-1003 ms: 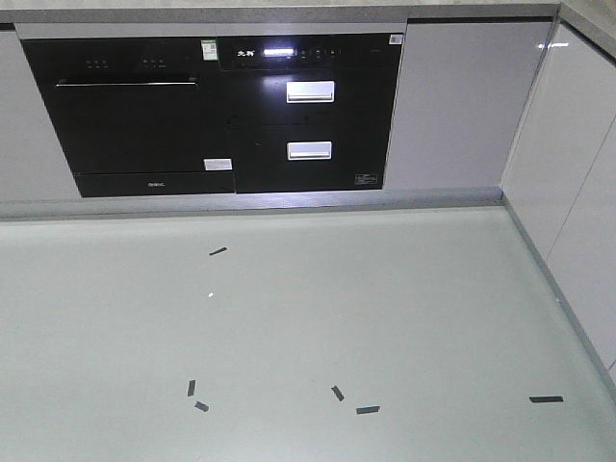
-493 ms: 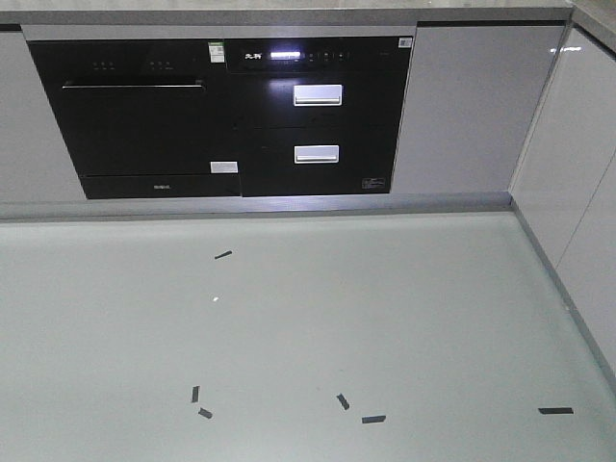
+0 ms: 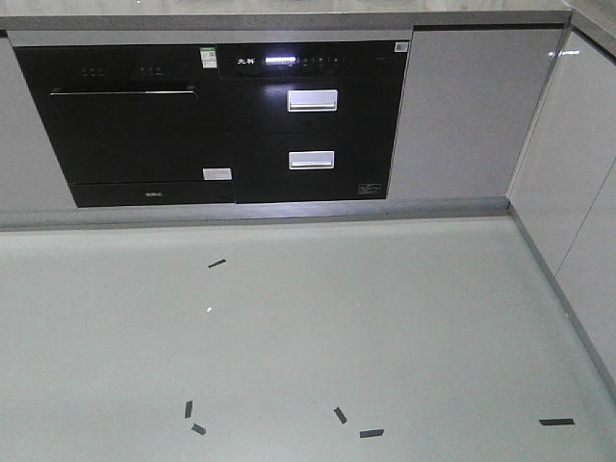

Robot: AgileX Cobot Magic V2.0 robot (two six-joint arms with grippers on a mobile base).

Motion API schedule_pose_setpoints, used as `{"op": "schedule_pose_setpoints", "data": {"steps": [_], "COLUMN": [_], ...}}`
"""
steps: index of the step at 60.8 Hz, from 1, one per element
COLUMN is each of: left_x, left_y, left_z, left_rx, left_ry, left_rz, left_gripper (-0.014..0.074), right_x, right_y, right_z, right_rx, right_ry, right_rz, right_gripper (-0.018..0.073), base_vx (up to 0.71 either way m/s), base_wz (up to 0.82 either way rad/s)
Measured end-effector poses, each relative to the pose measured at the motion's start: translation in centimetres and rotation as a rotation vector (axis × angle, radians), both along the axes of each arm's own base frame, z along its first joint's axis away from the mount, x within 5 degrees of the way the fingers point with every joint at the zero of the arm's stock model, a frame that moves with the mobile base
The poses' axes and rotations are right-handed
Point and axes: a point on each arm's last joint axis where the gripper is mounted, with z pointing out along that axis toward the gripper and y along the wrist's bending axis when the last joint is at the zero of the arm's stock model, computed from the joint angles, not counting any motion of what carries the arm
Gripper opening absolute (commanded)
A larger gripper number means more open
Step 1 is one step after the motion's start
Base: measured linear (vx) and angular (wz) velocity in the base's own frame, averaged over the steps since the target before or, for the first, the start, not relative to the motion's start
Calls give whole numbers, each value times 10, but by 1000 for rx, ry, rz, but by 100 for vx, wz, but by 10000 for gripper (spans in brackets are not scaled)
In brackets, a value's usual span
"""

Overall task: Distribute corn equally
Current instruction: 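Drive the base toward the counter with both grippers held closed, then continue driving toward the counter, turning to face the corn pot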

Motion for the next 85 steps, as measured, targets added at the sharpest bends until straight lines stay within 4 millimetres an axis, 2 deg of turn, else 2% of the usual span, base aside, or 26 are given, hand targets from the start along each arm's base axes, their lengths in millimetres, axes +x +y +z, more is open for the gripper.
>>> {"op": "schedule_pose_setpoints", "data": {"steps": [85], "left_x": [0], "left_y": [0], "left_z": [0], "left_rx": [0], "left_ry": [0], "left_rz": [0], "left_gripper": [-7], "right_x": [0], "right_y": [0], "right_z": [0], "right_rx": [0], "right_ry": [0], "right_rz": [0], "right_gripper": [-4], "base_vx": [6], "base_wz": [4]}}
